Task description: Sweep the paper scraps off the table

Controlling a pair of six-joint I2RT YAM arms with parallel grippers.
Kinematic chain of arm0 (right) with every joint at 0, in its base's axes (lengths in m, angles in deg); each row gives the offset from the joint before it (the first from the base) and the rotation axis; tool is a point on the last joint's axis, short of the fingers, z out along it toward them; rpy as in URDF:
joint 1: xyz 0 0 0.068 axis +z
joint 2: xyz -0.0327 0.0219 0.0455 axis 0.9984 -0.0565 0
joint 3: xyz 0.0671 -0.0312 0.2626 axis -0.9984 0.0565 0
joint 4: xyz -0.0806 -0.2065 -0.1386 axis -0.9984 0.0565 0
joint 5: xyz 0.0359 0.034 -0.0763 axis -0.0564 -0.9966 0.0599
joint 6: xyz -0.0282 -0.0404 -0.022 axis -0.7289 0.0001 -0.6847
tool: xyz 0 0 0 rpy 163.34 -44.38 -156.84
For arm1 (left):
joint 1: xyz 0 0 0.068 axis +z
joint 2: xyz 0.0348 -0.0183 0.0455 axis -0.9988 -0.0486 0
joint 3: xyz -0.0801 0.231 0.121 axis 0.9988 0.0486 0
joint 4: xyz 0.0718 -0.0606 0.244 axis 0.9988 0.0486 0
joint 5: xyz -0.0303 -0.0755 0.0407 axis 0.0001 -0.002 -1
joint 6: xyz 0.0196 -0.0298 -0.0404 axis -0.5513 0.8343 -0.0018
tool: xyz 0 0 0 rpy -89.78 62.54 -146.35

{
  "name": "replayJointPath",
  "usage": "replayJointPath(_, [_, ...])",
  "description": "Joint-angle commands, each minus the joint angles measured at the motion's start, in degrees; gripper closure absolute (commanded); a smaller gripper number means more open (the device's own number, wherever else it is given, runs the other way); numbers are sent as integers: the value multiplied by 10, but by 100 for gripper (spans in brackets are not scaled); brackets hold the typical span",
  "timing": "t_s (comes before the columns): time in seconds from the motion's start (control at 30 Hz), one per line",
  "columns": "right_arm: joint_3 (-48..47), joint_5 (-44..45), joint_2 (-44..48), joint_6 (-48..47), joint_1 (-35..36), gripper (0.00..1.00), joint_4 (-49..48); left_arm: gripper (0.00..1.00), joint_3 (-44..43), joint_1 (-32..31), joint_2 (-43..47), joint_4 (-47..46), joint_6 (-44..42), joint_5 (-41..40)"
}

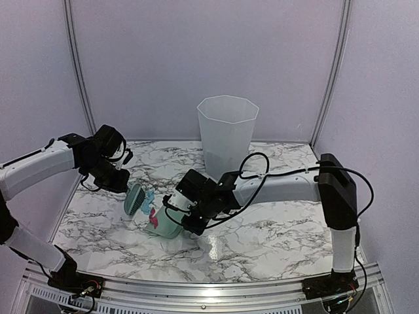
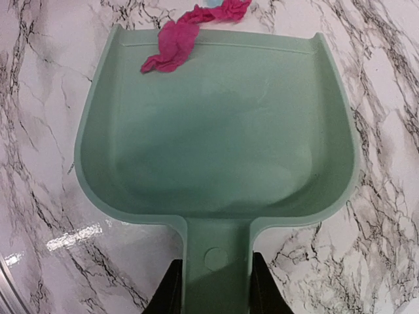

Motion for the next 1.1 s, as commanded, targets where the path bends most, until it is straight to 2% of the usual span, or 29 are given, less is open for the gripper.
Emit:
replayJointPath(0.0, [-10, 20, -13, 37, -8, 100, -11, 100, 15, -10, 12, 33, 21, 40])
replayJointPath(0.4, [19, 11, -10, 40, -27, 100, -31, 100, 20, -37, 43, 36, 51, 115])
replayJointPath(0.8, [66, -38, -4, 43, -37, 100, -79, 100, -65, -40, 44, 70, 64, 100])
replayJointPath(0.87, [66, -40, -6, 41, -40, 100, -79, 100, -86, -40, 40, 73, 68, 79])
replayJointPath(1.07, [73, -46, -1, 36, -40, 100, -73, 100, -138, -39, 6, 76, 61, -58])
